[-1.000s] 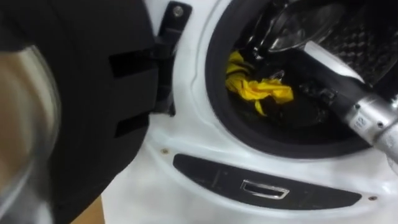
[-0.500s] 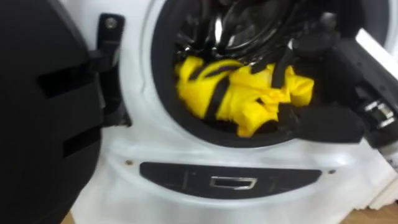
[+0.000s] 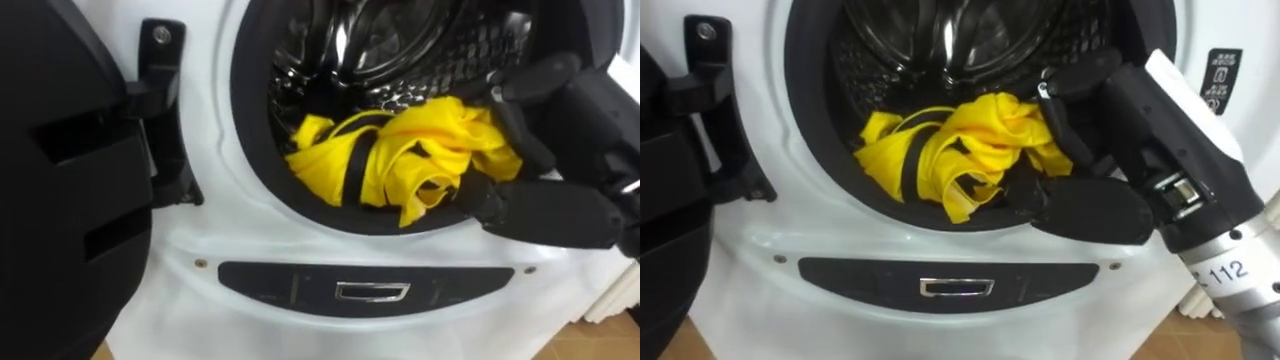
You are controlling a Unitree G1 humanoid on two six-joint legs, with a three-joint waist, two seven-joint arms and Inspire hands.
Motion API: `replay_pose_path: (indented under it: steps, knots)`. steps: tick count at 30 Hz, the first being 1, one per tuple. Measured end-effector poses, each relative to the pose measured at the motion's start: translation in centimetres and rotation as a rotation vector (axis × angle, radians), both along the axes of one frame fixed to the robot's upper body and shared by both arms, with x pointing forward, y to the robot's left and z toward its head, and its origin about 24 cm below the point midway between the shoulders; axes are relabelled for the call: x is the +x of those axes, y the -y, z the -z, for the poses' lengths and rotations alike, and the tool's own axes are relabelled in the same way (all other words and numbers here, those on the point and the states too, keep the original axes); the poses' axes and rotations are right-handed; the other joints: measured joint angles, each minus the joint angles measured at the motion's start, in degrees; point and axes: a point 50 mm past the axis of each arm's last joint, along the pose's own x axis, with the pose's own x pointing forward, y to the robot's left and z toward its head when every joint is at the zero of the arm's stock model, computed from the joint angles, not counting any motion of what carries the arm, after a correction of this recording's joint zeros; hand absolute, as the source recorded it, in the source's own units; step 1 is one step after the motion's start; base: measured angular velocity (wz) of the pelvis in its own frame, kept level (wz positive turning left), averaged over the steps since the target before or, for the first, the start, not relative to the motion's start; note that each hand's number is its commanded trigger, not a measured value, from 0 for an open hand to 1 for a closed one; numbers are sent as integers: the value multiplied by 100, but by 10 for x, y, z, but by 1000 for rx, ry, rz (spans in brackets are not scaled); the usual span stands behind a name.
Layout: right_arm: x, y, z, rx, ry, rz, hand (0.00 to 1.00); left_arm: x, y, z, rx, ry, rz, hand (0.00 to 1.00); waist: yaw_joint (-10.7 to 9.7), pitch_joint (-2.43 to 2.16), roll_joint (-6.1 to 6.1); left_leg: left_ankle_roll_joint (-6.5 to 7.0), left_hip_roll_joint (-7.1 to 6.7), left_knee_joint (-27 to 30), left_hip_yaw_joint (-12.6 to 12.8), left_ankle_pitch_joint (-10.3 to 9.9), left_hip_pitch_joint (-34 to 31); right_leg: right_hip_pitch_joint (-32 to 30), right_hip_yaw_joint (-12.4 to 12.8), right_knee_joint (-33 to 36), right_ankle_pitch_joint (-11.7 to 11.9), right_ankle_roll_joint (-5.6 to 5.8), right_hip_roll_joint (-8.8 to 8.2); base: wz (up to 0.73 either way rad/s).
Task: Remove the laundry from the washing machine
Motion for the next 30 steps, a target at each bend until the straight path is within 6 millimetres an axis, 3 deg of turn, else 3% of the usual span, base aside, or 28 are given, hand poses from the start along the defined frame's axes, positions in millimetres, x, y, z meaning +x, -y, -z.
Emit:
replay_pose_path:
  steps: [4, 6, 9, 11, 14, 17, 19, 21, 24, 25, 28, 30]
  knots:
    - [-11, 14, 1, -12, 2, 86, 100, -3, -2, 1, 3, -29, 4, 0, -49, 1, -2, -15, 36, 76, 113, -54, -5, -58, 139, 92, 0, 0, 43, -16]
    - [-16, 34, 0, -14, 17, 237, 100, -1, -3, 1, -1, -29, 2, 0, -97, 9, 10, -22, 40, 76, 376, -60, -32, -226, 391, 213, 0, 0, 56, -58]
    - [-24, 50, 2, -7, 14, 347, 100, 5, -4, 0, -1, -15, 5, 0, -163, 47, 3, -61, 59, 88, 735, -81, -46, -404, 680, 283, 31, -25, 138, -71]
    - [-24, 60, 5, 28, 10, 411, 100, 7, -7, -1, 2, -15, 23, 0, -390, 37, 19, -123, 124, 152, 1061, -117, -30, -466, 1019, 273, 57, 15, 270, -82]
    - [-23, 71, 14, 58, -25, 483, 100, 9, -17, -5, 21, -14, 40, 0, -762, 54, -14, -142, 203, 199, 1457, -134, -50, -595, 1318, 267, 198, -34, 407, -73]
    - [-22, 85, 23, 94, -50, 569, 100, 15, -24, -8, 38, -6, 50, 0, -1062, 102, -49, -202, 261, 249, 1861, -150, -116, -747, 1708, 268, 355, -41, 563, -82]
    - [-22, 92, 25, 103, -50, 613, 100, 7, -24, -6, 34, -49, 15, 0, -1190, 124, -19, -229, 288, 251, 2135, -171, -155, -866, 1916, 264, 437, -31, 647, -79]
    - [-22, 98, 28, 119, -57, 653, 100, -2, -27, -6, 42, -86, -3, 0, -1361, 129, -5, -260, 311, 284, 2316, -188, -217, -987, 1988, 268, 497, -39, 685, -44]
    - [-24, 102, 27, 143, -48, 671, 100, -1, -30, -7, 47, -86, -5, 0, -1435, 111, 2, -285, 320, 301, 2346, -169, -295, -1066, 1983, 267, 532, -14, 723, -3]
    - [-24, 102, 27, 164, -46, 670, 100, 1, -32, -8, 52, -82, -1, 0, -1423, 94, -2, -288, 330, 316, 2358, -168, -298, -1083, 1968, 269, 535, -13, 724, 6]
    - [-24, 102, 27, 175, -48, 663, 100, 4, -37, -11, 64, -75, 6, 0, -1358, 99, -93, -301, 388, 393, 2359, -184, -340, -1098, 1931, 259, 549, -54, 744, 3]
    - [-24, 102, 27, 176, -48, 664, 100, 6, -38, -11, 70, -72, 6, 0, -1341, 95, -95, -315, 468, 530, 2332, -254, -437, -1149, 1714, 229, 588, -144, 725, 5]
